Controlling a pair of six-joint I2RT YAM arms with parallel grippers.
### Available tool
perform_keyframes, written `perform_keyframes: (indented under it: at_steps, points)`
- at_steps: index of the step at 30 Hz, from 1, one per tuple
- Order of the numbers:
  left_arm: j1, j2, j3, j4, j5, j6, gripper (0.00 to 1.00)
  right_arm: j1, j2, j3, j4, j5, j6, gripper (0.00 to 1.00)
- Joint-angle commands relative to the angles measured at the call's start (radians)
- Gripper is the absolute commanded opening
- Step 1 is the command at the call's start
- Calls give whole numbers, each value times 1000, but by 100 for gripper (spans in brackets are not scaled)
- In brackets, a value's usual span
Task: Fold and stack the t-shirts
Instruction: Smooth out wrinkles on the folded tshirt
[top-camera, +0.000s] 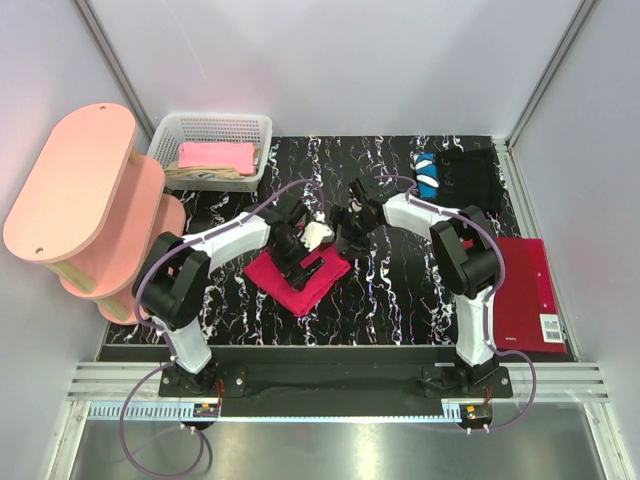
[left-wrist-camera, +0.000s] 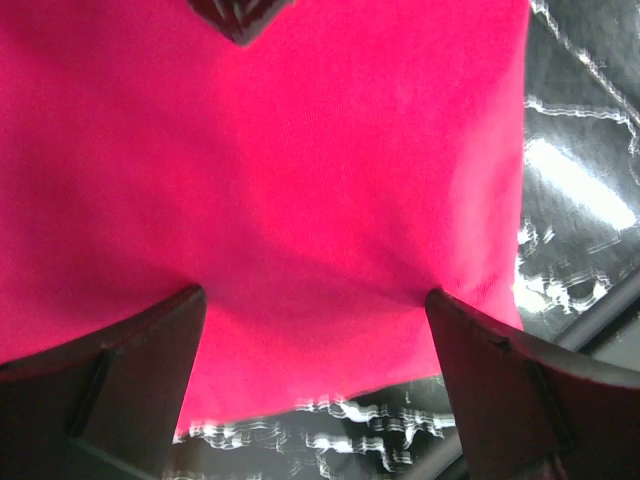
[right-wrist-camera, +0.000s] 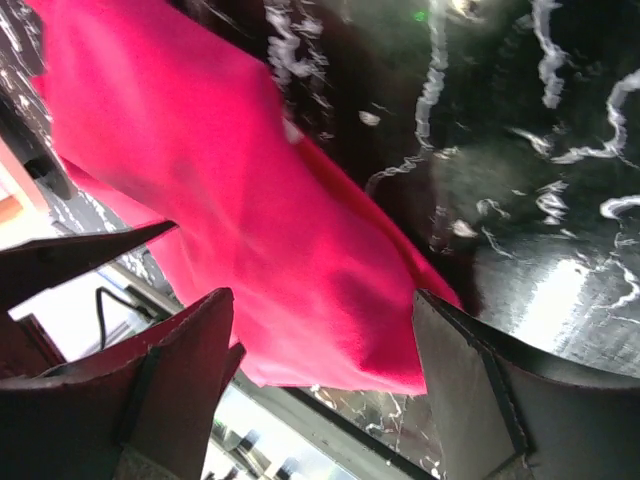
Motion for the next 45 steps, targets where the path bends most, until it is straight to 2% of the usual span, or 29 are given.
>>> perform_keyframes:
  at_steps: [1,7,11,17,21,27,32,36,40,45]
  points:
    - [-15,19,-59,86,-121,34,99,-12,-77,-38,2,-68,18,81]
    - [-30,-1,-147,141,-198,75,99,-29,-126,5,-115,23,-70,87]
    - [-47,-30,-178,150,-218,85,99,-58,-100,8,-110,-32,-73,88]
    - [-60,-96,-201,132,-232,114,99,-63,-16,-50,20,-135,-50,88]
    - [-60,-226,-185,80,-261,143,99,-92,23,-15,25,-150,-38,88]
    - [-58,-423,-113,51,-312,125,99,-114,-58,80,15,-157,30,88]
    - [11,-536,-73,57,-255,85,99,-95,-133,68,95,-230,105,89]
    - [124,-572,-78,63,-207,63,99,-68,-138,31,292,-340,224,91]
    - [201,-586,-116,63,-213,60,99,-32,-48,19,359,-422,254,96]
    - [210,-606,-152,61,-229,55,99,-23,46,-87,443,-442,252,99]
